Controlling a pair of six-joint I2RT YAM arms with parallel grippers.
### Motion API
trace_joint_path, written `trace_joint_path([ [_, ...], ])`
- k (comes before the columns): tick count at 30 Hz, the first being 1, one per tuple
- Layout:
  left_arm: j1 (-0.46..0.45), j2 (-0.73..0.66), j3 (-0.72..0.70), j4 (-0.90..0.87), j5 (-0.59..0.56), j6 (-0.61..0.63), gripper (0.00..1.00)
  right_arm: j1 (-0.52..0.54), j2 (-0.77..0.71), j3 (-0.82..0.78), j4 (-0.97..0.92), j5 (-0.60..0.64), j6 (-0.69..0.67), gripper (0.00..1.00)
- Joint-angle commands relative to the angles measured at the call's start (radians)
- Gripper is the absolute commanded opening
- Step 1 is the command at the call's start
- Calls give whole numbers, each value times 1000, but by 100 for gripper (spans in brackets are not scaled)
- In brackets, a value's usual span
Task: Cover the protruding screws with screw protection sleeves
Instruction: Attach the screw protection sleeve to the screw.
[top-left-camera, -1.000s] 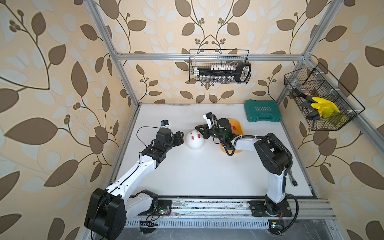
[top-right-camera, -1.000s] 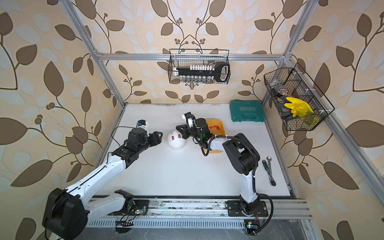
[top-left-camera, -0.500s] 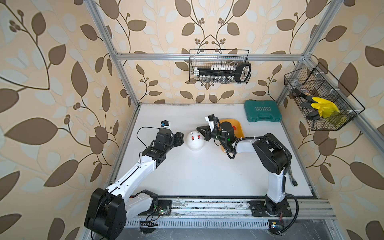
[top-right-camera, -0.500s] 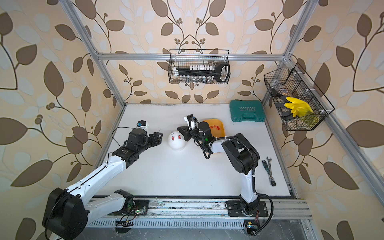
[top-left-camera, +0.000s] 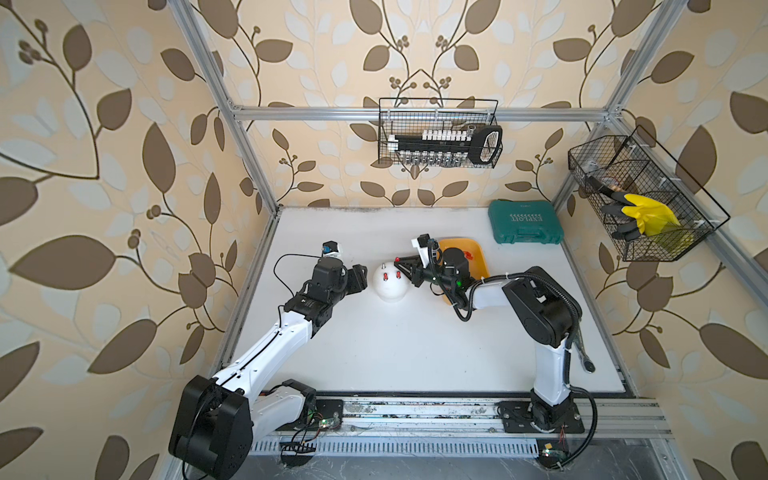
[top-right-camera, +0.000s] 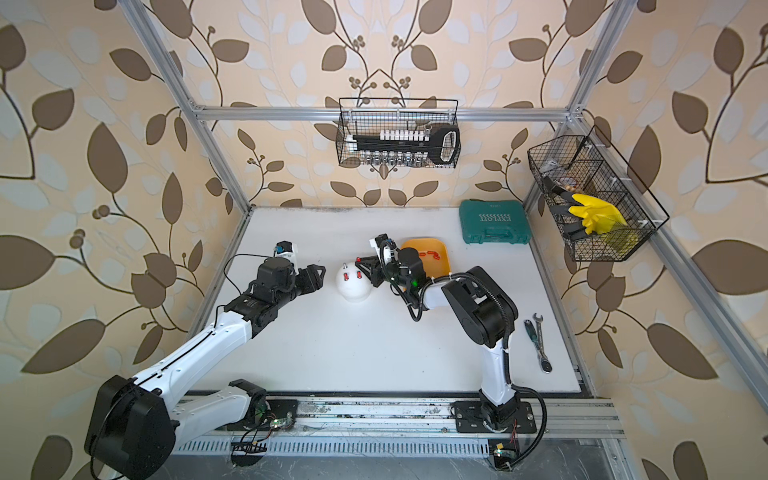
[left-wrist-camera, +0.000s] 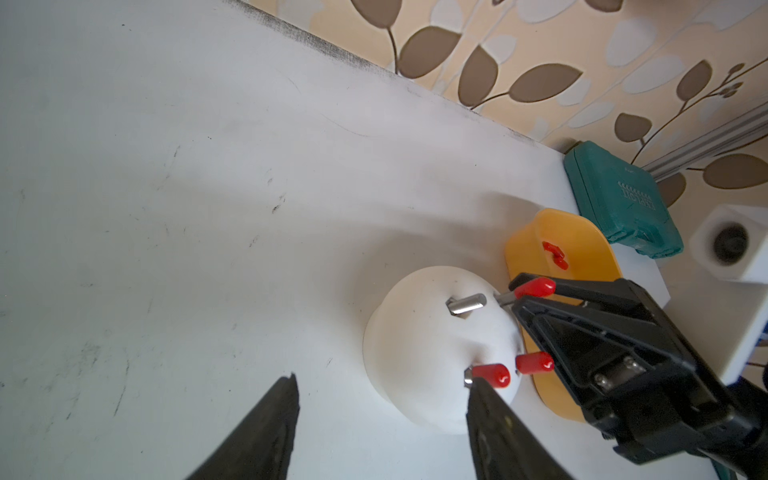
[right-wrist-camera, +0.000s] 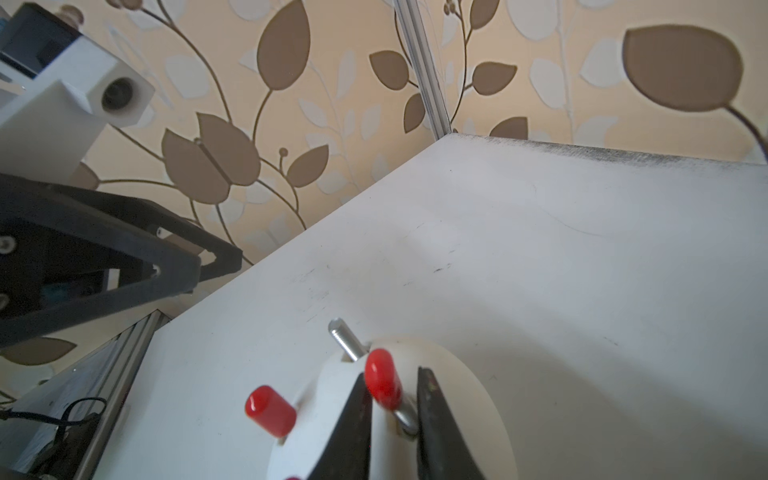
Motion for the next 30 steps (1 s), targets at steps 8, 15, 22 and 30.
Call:
trace_joint_path([
  [8,9,-12,1,29,-10,21,67,-8,-80,-45,-12,4,-22,34],
  [15,9,-8,11,27,-9,24,67,-16,-178,17,-189,-7,-32,41],
  [22,-11,54,108,-19,43,72,67,-43,-221,160,-516,76,86,47],
  [30,-17,111,134,17,53,66,67,-2,-75,428,-938,93,11,47],
])
